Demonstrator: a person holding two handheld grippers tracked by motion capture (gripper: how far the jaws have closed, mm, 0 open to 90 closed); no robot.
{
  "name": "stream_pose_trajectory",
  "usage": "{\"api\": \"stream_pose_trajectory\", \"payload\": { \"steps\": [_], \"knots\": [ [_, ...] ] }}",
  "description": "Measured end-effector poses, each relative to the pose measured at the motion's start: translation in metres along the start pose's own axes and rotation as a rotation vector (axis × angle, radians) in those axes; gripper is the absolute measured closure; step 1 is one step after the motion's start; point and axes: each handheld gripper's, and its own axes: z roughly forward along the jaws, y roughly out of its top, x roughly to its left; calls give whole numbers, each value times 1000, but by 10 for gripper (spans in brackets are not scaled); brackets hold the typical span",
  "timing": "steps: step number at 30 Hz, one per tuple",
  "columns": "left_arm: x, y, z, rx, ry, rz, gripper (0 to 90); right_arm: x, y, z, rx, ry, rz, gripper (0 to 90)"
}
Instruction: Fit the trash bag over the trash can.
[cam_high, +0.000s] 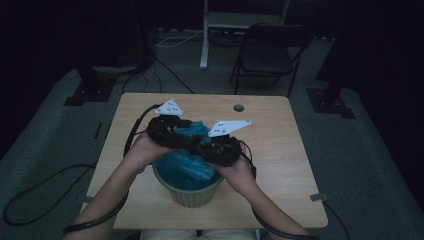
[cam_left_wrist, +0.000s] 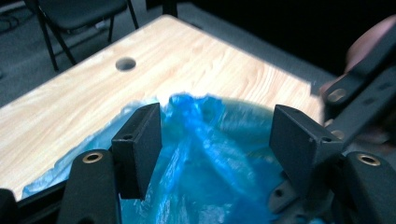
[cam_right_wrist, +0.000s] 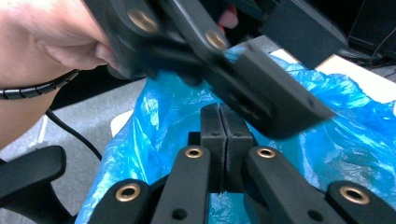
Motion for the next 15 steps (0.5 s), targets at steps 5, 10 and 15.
{"api": "stream_pose_trajectory", "payload": {
  "steps": [5, 10, 15],
  "knots": [
    [3, -7, 6, 37, 18, 56, 642, 2, 0, 1, 4, -7, -4, 893],
    [3, -10, 6, 13, 30, 67, 853, -1, -2, 1, -2, 5, 16, 890],
    [7, -10, -3, -43, 53, 42, 893, -4, -4, 1, -22, 20, 41, 789]
  ]
}}
